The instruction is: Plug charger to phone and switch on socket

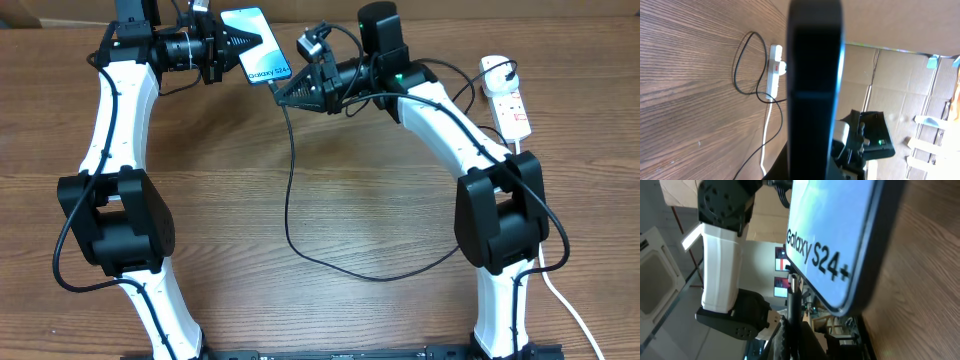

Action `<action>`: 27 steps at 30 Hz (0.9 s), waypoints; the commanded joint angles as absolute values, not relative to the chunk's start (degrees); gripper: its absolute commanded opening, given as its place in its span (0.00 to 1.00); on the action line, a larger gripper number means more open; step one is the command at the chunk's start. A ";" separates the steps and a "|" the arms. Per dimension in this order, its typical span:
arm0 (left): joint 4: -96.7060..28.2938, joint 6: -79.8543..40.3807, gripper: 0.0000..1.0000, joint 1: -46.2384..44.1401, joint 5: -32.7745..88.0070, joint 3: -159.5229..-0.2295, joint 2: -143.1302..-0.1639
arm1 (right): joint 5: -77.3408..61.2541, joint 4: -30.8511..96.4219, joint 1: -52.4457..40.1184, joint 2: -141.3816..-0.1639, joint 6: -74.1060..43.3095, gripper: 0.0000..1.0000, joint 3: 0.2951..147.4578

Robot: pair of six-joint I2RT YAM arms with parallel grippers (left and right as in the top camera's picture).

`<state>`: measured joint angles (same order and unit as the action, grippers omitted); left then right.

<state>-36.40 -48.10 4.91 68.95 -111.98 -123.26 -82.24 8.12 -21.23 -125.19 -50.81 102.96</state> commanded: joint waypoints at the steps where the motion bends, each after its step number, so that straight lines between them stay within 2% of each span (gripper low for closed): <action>1: -36.12 -48.88 0.04 4.89 71.68 -112.55 -123.28 | -82.50 7.86 -20.27 -123.44 -51.05 0.04 103.96; 27: -35.97 -49.36 0.04 4.89 72.97 -112.55 -123.28 | -82.52 11.03 -21.54 -123.44 -51.24 0.04 103.90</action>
